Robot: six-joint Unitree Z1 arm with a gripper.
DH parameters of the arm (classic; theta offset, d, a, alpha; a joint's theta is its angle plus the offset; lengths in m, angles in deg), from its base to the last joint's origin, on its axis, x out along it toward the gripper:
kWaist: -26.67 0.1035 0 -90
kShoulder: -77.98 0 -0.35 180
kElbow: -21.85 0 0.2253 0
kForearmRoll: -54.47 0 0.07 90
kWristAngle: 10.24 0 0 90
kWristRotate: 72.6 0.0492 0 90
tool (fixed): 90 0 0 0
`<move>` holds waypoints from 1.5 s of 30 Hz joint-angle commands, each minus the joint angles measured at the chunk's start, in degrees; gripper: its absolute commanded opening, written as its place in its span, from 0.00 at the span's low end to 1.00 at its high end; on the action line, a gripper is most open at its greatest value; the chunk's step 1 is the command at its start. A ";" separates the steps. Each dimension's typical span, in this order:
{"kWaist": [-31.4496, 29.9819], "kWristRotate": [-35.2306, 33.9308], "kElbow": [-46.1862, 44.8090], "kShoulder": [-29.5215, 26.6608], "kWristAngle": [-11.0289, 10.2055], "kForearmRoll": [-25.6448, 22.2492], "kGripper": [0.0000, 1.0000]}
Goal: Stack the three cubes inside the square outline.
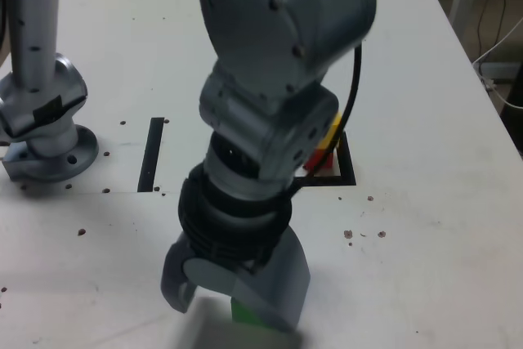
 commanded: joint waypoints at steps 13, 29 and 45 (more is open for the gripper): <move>0.91 2.57 2.15 3.14 0.65 0.59 0.86; 1.10 3.17 3.40 5.35 1.87 0.43 0.53; 1.31 3.17 3.27 5.22 1.77 -0.63 0.21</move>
